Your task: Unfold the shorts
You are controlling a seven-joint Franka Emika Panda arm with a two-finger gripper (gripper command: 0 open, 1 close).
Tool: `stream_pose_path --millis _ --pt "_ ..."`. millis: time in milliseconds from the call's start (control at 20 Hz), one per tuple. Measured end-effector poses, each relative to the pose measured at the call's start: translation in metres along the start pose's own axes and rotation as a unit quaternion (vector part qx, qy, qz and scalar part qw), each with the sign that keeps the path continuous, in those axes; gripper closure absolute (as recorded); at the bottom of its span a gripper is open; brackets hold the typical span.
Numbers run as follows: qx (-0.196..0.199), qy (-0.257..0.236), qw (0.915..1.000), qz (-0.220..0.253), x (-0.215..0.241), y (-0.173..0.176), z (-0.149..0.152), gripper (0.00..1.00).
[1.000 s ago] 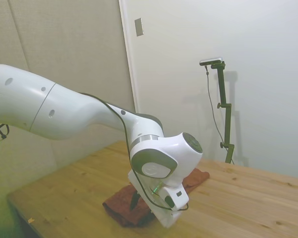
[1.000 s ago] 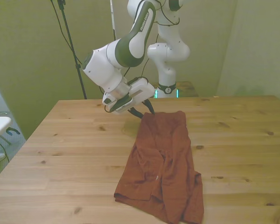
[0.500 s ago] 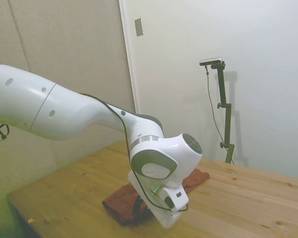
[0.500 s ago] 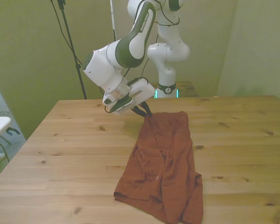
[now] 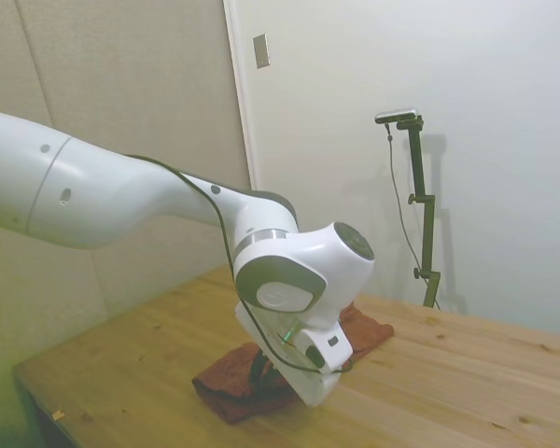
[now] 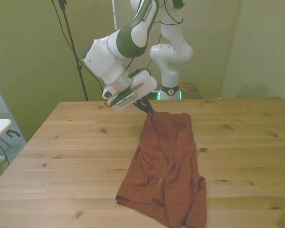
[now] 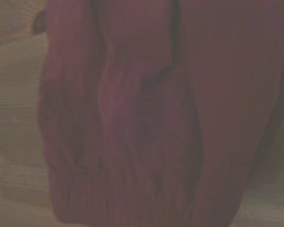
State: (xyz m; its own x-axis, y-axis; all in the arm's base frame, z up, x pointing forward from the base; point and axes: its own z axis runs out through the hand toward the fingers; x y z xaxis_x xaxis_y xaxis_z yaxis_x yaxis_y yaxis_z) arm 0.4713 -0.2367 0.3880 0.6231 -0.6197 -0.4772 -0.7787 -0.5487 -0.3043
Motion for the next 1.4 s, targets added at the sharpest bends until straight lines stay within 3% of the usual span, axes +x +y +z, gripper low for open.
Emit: stream_pose_path --millis 250,650,1200,1250,1400 --pt "-0.013 0.008 0.9988 -0.045 -0.032 -0.059 0.001 1.00" --pt "-0.047 -0.001 0.9942 -0.097 -0.088 -0.163 0.048 1.00" --pt "-0.059 -0.028 0.9892 -0.131 -0.114 -0.217 0.111 1.00" --pt "-0.063 -0.031 0.9882 -0.136 -0.117 -0.221 0.116 0.00" --pt "-0.071 -0.046 0.9850 -0.150 -0.127 -0.232 0.130 0.00"
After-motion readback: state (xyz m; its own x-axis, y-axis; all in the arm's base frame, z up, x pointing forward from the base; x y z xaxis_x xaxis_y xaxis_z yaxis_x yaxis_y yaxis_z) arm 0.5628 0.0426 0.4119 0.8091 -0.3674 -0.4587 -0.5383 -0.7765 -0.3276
